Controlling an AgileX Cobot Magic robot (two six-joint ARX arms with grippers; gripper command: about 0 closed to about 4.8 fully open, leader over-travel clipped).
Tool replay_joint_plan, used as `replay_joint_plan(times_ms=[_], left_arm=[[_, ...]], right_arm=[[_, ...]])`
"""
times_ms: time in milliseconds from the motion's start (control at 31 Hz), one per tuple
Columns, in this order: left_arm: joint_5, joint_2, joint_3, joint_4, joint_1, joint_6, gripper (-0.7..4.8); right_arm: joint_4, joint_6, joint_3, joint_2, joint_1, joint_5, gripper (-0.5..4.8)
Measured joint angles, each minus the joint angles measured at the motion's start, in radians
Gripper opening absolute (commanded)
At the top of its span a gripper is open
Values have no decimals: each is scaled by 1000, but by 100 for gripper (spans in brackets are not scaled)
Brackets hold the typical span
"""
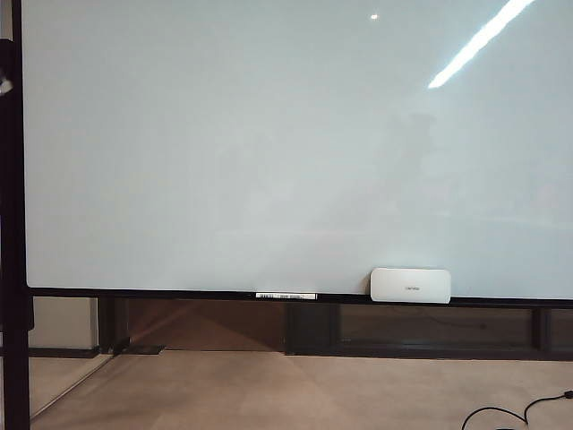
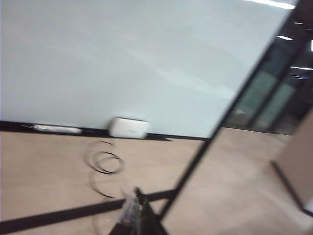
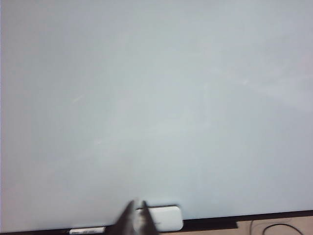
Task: Reach to the right to find the marker pen, pick it up, and write the number 16 on the whiteboard.
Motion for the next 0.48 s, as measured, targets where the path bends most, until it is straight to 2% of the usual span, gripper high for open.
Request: replay_joint_plan(times_ms=[65,97,161,226,323,484], left_arm=[[-2,0,0,0,-53,-28,-5],[-10,0,0,1,-78,-42,-5],[-45,0,0,8,-131,-74,-6],[-88,0,0,23,-173,-98,-5],[-133,0,0,27,-219,-129,-6],[-143,1,11,26,-252,-146,-5]], right_arm=[[-16,0,19,0,0,5,183],[-19,2,29,1,0,9,124],[-24,2,61,5,0,43,45],[-23,-5,103,24,0,89,-2],[-21,-44,174,74,-1,131,-1],[-34,-193,323,217,-1,140,-1]])
